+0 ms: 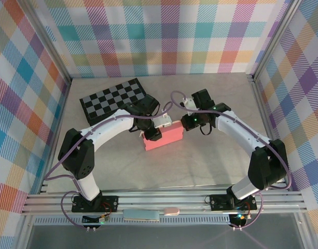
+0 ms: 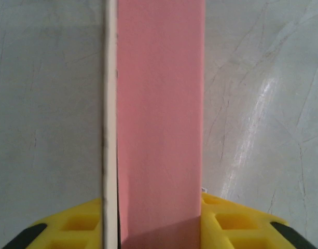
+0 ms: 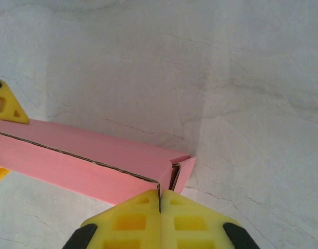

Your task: Fold the paper box

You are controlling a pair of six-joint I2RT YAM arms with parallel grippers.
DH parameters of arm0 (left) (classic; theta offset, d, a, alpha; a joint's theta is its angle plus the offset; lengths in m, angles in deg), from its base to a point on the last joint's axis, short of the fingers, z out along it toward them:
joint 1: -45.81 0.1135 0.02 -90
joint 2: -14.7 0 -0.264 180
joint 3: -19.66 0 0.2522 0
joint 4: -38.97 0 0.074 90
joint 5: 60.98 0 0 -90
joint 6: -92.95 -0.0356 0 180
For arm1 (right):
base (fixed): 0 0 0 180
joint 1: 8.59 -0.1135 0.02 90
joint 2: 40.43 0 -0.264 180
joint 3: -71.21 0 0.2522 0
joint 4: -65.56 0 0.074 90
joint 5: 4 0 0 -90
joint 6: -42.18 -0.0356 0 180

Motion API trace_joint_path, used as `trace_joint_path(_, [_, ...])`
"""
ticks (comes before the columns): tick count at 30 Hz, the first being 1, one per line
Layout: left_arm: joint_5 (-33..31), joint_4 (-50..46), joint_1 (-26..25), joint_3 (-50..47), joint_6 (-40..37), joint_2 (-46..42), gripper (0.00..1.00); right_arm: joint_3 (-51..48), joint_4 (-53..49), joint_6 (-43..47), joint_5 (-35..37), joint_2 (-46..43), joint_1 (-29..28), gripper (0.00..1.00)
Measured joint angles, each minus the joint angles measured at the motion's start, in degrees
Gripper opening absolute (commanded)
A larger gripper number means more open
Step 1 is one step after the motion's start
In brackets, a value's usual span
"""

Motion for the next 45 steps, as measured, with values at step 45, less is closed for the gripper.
trace_joint_path(45, [-12.8, -13.4, 2.6, -8.7, 55.9, -26.7, 0.35, 0.1, 0.0, -7.5, 8.1, -0.6, -5.7, 0.00])
